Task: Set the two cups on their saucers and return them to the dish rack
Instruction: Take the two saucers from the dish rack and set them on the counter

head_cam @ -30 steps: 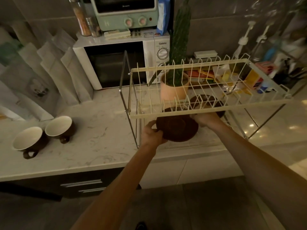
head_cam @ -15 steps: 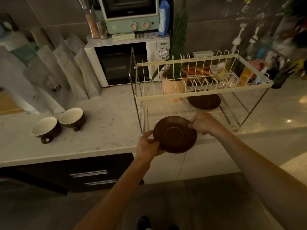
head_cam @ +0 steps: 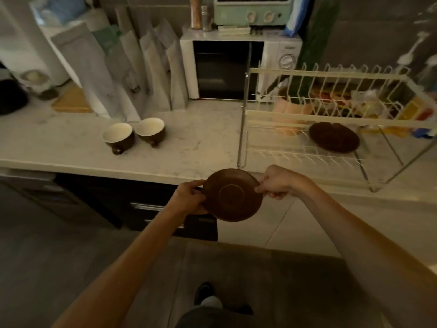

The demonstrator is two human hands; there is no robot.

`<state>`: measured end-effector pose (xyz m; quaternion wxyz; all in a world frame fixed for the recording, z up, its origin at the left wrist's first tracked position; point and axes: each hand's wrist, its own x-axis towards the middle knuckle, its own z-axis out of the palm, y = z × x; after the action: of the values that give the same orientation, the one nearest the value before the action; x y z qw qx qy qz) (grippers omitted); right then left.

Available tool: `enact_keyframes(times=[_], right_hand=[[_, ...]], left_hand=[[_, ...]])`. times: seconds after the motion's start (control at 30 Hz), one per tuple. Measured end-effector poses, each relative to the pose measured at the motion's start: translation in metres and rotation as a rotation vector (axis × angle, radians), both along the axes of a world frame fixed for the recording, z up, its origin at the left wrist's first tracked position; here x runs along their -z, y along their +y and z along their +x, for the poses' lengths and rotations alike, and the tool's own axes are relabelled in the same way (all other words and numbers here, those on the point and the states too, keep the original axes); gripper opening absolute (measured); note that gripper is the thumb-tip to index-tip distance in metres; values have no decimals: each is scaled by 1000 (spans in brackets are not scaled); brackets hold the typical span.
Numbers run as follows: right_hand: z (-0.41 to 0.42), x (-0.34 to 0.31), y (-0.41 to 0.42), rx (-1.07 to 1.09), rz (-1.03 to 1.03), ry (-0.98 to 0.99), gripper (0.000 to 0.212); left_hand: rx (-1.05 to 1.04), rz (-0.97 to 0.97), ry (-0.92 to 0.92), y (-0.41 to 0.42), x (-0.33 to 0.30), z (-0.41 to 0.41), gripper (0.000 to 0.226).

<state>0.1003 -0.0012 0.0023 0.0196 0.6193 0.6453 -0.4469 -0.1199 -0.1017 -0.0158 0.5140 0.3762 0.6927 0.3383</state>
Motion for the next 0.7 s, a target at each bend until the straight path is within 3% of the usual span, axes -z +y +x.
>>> enact_keyframes(times=[0.17, 0.43, 0.7], right_hand=[[-51, 8, 8, -12, 37, 80, 11], [-121, 28, 38, 59, 124, 127, 15], [-163, 47, 100, 208, 247, 50, 12]], left_hand=[[-141, 5, 20, -4, -7, -44, 46], [-333, -8, -10, 36, -3, -104, 31], [-296, -5, -10, 122, 10, -134, 24]])
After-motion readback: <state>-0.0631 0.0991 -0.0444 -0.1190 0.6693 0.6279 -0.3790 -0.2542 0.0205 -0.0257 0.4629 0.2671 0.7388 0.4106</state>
